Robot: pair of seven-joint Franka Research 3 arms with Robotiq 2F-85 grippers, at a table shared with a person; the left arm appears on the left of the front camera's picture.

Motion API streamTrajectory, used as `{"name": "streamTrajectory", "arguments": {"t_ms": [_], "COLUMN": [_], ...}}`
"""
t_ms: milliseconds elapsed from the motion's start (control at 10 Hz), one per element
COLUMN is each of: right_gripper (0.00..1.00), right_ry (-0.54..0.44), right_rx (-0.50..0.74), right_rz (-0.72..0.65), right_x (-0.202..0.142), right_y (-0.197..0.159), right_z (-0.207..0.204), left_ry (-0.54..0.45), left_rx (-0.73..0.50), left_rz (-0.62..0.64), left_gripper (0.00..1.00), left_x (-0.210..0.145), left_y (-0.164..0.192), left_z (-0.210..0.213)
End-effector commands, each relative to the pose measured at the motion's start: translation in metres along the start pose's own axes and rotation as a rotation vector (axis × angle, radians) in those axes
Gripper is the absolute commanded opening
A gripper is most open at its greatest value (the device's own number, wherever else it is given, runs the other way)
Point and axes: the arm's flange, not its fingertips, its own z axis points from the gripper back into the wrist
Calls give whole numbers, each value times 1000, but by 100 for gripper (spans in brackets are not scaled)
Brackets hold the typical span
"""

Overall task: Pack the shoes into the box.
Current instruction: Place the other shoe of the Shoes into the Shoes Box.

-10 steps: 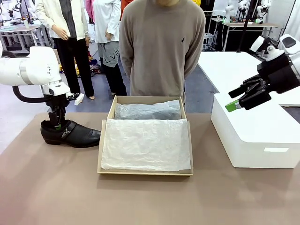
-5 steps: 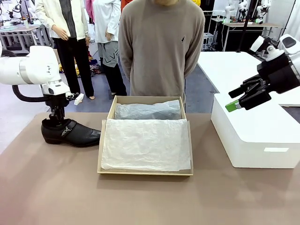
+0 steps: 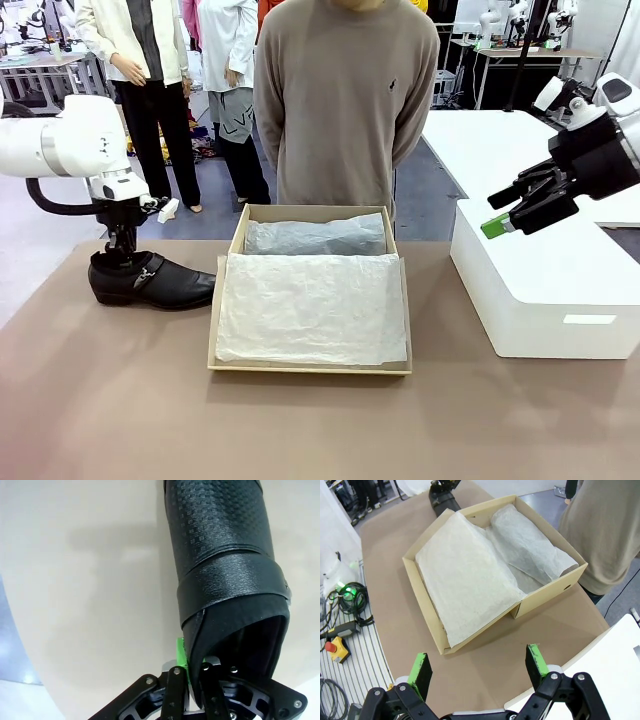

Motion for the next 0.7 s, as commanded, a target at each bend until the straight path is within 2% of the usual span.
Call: {"name": "streamTrajectory", "arguments": {"t_ms": [0, 200, 300, 600], "right_gripper": [100, 100, 100, 100], "right_ry": [-33, -33, -33, -33], "right_rx": [12, 12, 12, 12], "right_rz": [21, 21, 21, 21], "right_x": [0, 0, 0, 0], "right_y": [-3, -3, -3, -3], "right_z": [-3, -3, -3, -3], "left_ry": [34, 34, 3, -18], "left_rx": [37, 37, 41, 63], "left_rz": [-10, 20, 51, 213], "left_gripper": [0, 0, 0, 0], "left_x": [-5, -9, -13, -22], "left_y": [-4, -4, -2, 1], "left_z": [6, 16, 29, 82]}}
